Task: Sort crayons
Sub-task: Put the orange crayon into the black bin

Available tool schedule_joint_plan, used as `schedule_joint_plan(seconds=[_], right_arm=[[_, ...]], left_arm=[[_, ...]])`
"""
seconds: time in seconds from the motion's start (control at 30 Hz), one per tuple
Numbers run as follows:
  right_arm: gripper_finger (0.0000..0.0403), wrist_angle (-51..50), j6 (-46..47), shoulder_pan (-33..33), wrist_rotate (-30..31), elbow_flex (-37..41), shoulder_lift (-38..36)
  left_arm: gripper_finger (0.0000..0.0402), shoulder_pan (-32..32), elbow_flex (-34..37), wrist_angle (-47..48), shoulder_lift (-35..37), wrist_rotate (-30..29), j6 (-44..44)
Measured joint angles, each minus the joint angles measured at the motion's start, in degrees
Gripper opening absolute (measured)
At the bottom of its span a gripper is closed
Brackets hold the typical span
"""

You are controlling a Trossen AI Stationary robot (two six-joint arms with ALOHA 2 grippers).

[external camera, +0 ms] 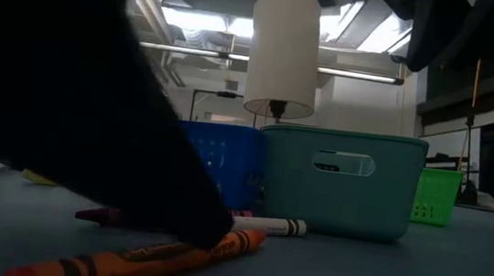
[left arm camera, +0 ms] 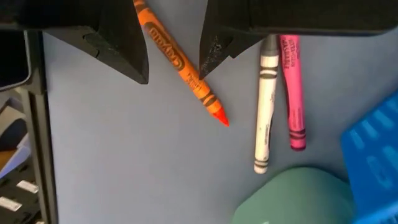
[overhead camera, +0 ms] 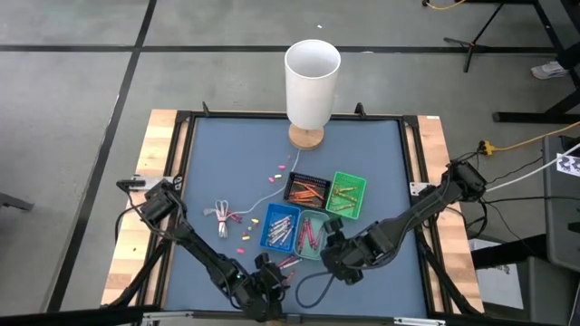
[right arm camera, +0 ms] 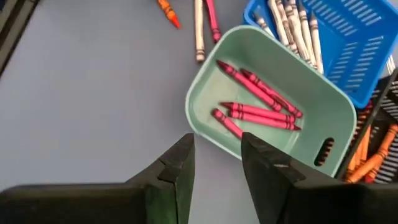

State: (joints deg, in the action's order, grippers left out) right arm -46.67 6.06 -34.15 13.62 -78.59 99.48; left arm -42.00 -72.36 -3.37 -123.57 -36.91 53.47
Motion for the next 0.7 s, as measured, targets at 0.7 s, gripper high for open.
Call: schedule_joint_plan(seconds=[0.7], right_arm=[[0.0128,3.33,-0.45,0.04,-1.72,0.0,0.0]], left_arm=[[0.0125,-1.23,-0.2,8.83,0.24,-0.88,-3.04]])
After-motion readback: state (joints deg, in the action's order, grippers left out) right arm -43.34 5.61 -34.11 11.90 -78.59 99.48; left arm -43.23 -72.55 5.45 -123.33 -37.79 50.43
